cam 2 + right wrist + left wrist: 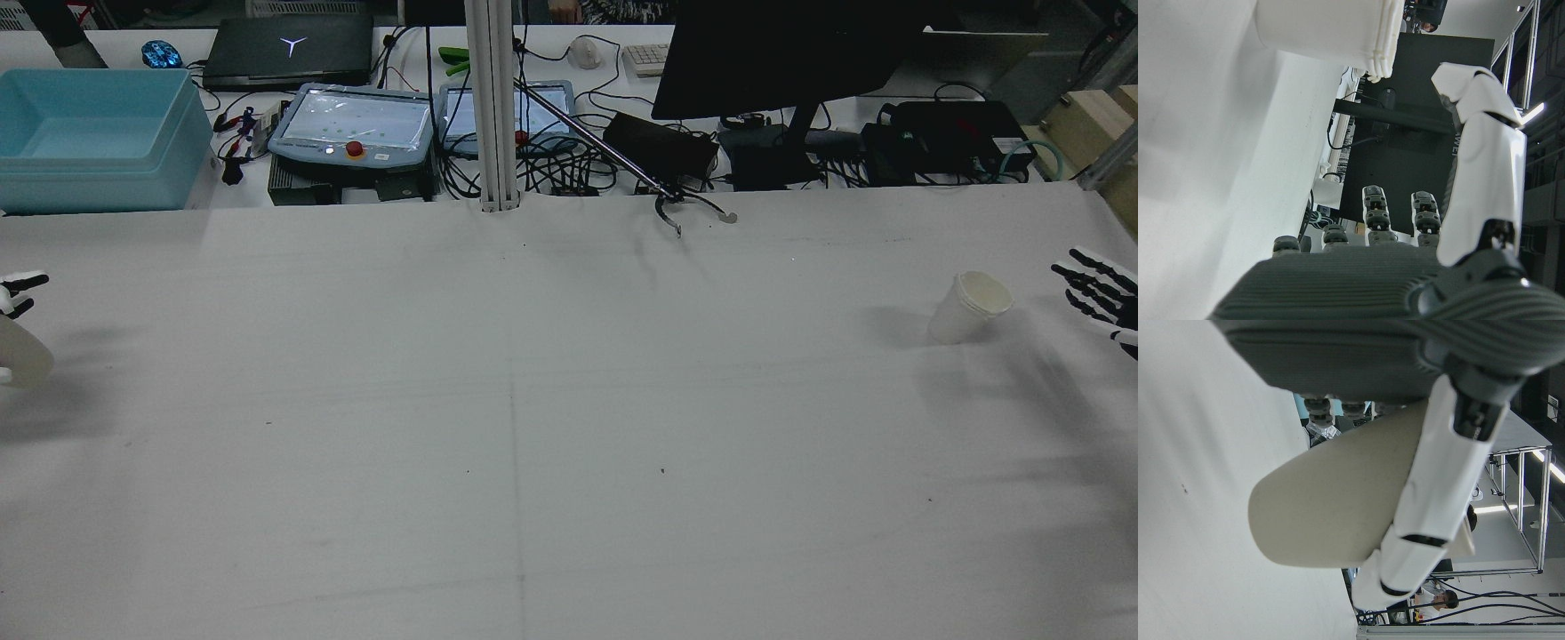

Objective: Pour water

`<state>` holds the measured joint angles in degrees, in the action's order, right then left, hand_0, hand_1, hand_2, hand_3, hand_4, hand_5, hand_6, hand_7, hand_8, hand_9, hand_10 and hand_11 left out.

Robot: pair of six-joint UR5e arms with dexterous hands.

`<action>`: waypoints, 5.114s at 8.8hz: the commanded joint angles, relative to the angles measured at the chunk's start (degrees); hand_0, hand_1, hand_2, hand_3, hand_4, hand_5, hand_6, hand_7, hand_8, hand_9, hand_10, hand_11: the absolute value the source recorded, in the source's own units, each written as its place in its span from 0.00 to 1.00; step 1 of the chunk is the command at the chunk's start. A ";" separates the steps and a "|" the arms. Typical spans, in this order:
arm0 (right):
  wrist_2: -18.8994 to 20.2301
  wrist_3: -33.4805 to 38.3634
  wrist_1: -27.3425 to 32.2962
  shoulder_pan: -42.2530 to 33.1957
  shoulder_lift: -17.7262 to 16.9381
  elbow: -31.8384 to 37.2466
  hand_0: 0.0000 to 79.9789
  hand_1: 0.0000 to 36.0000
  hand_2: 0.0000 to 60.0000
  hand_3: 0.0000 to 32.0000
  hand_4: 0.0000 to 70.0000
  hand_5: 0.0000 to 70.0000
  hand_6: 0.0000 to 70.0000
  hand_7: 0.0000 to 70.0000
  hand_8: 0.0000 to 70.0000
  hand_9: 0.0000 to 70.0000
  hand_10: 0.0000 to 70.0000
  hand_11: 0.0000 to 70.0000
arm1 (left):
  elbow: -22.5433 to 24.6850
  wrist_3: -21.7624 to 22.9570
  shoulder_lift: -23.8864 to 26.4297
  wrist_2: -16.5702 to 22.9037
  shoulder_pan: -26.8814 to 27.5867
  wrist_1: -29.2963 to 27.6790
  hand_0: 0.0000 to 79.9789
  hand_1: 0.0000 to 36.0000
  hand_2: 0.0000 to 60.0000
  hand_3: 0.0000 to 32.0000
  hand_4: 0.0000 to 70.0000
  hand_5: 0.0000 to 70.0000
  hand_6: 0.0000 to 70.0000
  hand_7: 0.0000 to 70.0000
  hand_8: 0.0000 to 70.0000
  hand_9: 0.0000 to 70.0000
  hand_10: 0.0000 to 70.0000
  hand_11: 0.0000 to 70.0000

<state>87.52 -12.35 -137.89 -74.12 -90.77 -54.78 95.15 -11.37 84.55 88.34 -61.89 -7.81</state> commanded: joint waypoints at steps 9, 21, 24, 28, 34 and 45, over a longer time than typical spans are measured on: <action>-1.03 -2.33 3.24 6.35 4.64 3.20 0.75 0.93 0.52 0.00 0.00 0.13 0.20 0.13 0.03 0.01 0.00 0.00 | 2.15 1.26 0.00 -1.06 0.10 1.84 1.00 1.00 1.00 0.00 0.57 1.00 0.20 0.22 0.06 0.02 0.06 0.14; -9.12 -4.43 -14.13 15.67 2.72 -21.89 1.00 1.00 1.00 0.00 0.13 0.40 0.88 1.00 0.86 1.00 0.34 0.56 | 2.85 1.97 -1.41 -1.06 0.19 0.87 1.00 1.00 1.00 0.00 0.56 1.00 0.19 0.21 0.05 0.02 0.05 0.14; -9.03 -7.05 -35.44 12.52 3.84 -43.32 1.00 1.00 1.00 0.00 0.15 0.39 0.84 1.00 0.76 1.00 0.23 0.40 | 5.66 -0.75 5.68 -1.85 7.10 6.74 1.00 1.00 1.00 0.00 0.58 1.00 0.21 0.23 0.06 0.03 0.06 0.14; -8.86 -11.45 -49.19 6.81 9.29 -53.04 1.00 1.00 1.00 0.00 0.26 0.38 0.88 1.00 0.73 0.98 0.16 0.30 | 6.02 -7.05 24.20 -6.78 17.58 24.29 1.00 1.00 1.00 0.00 0.62 1.00 0.21 0.22 0.05 0.02 0.05 0.14; -13.22 -35.85 -70.48 11.77 28.79 -64.56 1.00 1.00 1.00 0.00 0.56 0.38 1.00 1.00 0.69 0.94 0.08 0.18 | -2.14 -13.07 48.93 -9.13 31.10 38.13 1.00 1.00 1.00 0.00 0.61 1.00 0.22 0.22 0.06 0.02 0.05 0.13; -32.94 -73.69 -73.32 36.94 32.15 -59.04 1.00 1.00 1.00 0.00 0.57 0.34 0.80 1.00 0.49 0.67 0.01 0.09 | -3.48 -12.45 54.93 -10.64 28.84 40.42 1.00 1.00 1.00 0.00 0.65 1.00 0.24 0.24 0.06 0.03 0.05 0.13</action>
<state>55.27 -85.83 -211.36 -37.36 -58.66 -113.98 90.38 -23.82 139.34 77.68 -32.90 31.68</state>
